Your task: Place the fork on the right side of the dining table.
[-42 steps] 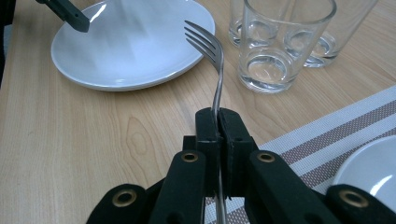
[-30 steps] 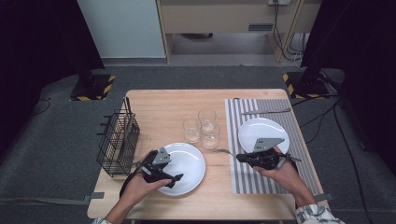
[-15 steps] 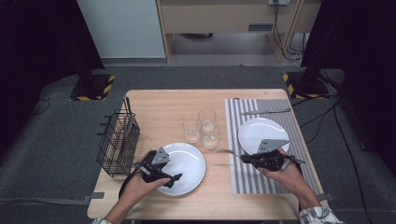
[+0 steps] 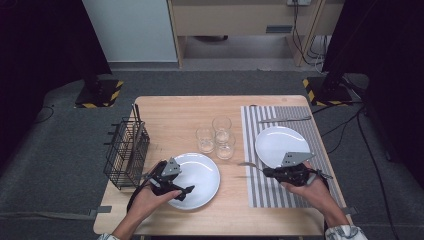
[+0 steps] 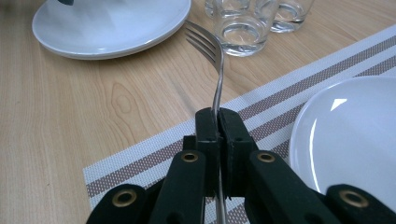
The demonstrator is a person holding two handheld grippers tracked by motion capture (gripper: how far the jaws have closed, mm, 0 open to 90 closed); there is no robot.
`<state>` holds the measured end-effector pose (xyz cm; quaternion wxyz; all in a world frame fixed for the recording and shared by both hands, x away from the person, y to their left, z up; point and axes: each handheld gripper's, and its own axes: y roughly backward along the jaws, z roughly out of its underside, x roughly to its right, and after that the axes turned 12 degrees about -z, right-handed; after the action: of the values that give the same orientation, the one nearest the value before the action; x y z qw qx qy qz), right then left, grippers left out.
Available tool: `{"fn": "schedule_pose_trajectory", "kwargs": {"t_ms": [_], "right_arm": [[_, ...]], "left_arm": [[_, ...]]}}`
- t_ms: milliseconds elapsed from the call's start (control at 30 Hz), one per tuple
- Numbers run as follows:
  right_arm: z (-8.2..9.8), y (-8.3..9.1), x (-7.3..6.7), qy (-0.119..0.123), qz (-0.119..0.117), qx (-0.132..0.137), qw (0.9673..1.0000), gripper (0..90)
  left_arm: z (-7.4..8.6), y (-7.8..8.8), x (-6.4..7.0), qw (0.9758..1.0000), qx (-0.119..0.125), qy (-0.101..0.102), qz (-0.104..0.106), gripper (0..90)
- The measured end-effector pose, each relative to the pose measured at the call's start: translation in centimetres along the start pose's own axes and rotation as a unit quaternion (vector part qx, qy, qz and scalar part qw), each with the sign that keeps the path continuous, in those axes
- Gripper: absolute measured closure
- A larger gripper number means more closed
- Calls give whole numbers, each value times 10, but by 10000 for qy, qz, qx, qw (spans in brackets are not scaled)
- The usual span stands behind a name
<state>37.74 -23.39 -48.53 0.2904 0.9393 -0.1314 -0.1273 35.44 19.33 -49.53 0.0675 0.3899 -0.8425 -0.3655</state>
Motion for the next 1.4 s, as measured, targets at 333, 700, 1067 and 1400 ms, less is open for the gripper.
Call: {"fn": "schedule_pose_trajectory", "kwargs": {"t_ms": [333,700,1067,1400], "right_arm": [[13,5,-1,-112,58,32,9999,877],[29,9,2,-229,140,-116,9996,876],[37,3,10,-322,186,-365,9986,875],[42,2,13,-338,277,-505,9978,873]], "left_arm": [[1,1,1,10000,-4,-11,-1,46],[2,0,1,10000,-19,16,13,46],[3,-1,1,10000,-34,7,38,46],[3,-2,3,10000,-40,-11,72,46]]}}
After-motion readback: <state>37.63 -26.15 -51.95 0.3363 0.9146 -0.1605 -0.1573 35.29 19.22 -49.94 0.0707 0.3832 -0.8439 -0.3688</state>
